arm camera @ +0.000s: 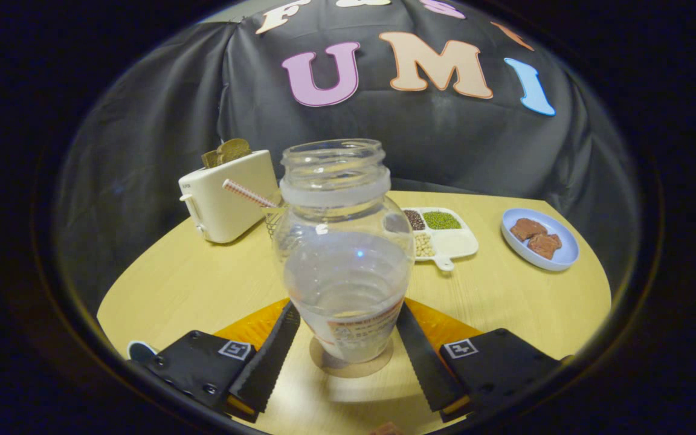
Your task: Take the bottle from table, then pour the juice into the cup, finally place the bottle on the coaster
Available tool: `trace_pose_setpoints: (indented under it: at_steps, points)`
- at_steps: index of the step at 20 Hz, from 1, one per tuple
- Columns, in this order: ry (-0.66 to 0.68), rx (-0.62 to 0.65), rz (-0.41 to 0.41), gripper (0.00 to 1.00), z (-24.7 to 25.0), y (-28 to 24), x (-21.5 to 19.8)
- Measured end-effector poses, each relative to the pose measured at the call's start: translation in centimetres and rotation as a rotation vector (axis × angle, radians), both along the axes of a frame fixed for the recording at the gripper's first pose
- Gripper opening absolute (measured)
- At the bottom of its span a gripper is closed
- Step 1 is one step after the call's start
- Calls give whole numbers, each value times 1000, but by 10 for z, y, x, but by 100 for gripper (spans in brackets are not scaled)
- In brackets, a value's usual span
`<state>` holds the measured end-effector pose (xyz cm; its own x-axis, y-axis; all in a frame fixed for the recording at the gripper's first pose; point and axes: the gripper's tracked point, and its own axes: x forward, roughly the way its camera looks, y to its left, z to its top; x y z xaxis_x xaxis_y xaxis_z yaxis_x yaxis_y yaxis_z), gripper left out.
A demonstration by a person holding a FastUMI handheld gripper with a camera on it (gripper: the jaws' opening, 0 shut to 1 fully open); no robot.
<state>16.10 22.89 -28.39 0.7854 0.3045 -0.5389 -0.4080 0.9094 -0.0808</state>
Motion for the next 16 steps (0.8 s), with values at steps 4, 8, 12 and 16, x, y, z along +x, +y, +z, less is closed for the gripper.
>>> trace_pose_setpoints:
  at_steps: [4,8,12,16]
  points:
    - [-1,6,-12,99,6,-5,-6]
    - [7,18,-37,98,16,-15,-20]
    - [-12,53,-71,98,40,-30,-39]
    - [-60,82,-122,98,77,-50,-51]
